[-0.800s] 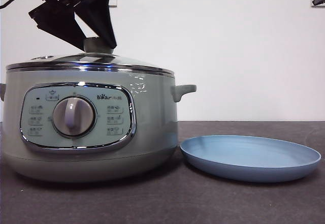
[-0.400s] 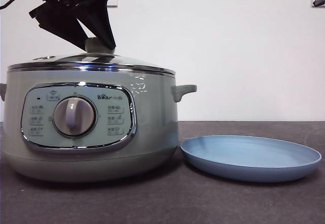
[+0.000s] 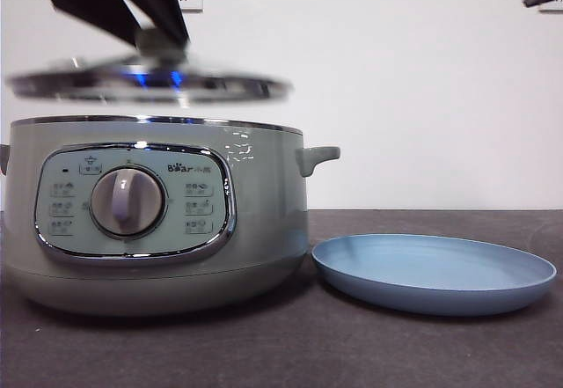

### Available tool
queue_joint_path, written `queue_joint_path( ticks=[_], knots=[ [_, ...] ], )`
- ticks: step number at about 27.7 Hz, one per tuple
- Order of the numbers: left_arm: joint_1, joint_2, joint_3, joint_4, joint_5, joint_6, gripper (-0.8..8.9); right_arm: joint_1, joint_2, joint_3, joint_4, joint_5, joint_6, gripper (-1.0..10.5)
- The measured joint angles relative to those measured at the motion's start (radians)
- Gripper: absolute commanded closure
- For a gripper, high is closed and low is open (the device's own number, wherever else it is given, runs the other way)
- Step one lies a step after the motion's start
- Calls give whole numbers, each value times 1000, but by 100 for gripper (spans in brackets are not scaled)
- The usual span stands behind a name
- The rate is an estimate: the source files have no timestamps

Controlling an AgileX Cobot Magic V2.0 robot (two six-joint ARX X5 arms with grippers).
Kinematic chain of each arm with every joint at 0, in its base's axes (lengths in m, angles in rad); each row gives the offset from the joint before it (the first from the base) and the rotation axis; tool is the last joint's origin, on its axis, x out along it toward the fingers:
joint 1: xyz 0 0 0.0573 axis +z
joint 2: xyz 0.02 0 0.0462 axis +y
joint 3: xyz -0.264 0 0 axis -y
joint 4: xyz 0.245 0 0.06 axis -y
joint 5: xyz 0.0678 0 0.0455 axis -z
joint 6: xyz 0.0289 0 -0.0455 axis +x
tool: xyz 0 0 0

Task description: Take the pumpkin out from the steamer,put the pumpkin in the blue plate,close the lid

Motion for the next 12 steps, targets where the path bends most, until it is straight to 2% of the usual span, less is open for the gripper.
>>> queue_joint_path(
  ticks=[6,12],
  knots=[
    [0,-136,17,-8,-75,0,822,113,59,22,8,0,-3,347],
    [-2,-259,56,-54,-180,0,822,271,202,85,22,2,-32,347]
  ],
)
